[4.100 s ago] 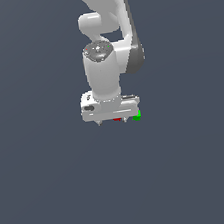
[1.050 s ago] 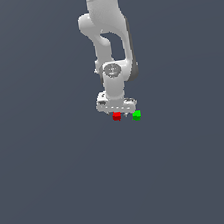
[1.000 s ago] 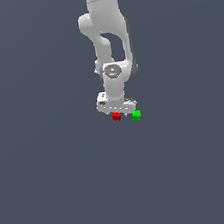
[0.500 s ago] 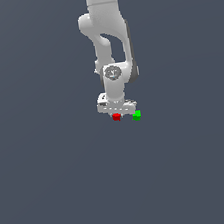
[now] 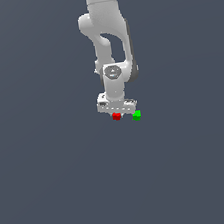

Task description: Stack the red cube on top of the green cube.

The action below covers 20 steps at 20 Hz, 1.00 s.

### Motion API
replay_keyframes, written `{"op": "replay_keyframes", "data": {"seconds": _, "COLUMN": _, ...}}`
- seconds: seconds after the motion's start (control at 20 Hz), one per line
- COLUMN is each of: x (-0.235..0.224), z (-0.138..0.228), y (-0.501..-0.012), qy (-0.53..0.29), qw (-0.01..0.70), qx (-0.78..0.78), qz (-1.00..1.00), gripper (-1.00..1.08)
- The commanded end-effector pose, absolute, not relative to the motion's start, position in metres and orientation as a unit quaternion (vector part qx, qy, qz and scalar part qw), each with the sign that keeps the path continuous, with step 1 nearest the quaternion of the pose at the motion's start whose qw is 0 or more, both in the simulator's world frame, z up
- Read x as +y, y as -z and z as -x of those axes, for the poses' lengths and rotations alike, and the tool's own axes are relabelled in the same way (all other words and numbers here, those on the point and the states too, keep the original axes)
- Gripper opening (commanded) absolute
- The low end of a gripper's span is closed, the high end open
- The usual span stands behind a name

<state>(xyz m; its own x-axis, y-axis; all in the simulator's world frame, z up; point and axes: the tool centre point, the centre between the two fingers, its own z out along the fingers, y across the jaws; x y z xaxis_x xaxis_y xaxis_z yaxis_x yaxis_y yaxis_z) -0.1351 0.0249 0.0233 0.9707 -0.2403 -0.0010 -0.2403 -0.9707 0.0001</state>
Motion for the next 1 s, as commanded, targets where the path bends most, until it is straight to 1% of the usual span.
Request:
{"op": "replay_keyframes", "data": {"seconds": 0.0, "x": 0.025, "z": 0.135, "y": -0.029, "qy": 0.000, "qw": 0.000, "qx": 0.121, "qz": 0.993, "gripper": -1.00}}
{"op": "replay_keyframes", "data": {"seconds": 0.25, "x": 0.025, "z": 0.135, "y": -0.048, "qy": 0.000, "qw": 0.000, "qx": 0.121, "qz": 0.993, "gripper": -1.00}}
{"op": "replay_keyframes", "data": {"seconds": 0.65, "x": 0.025, "z": 0.136, "y": -0.096, "qy": 0.000, "qw": 0.000, "qx": 0.121, "qz": 0.993, "gripper": -1.00}}
{"op": "replay_keyframes", "data": {"seconds": 0.95, "x": 0.025, "z": 0.135, "y": -0.116, "qy": 0.000, "qw": 0.000, "qx": 0.121, "qz": 0.993, "gripper": -1.00}}
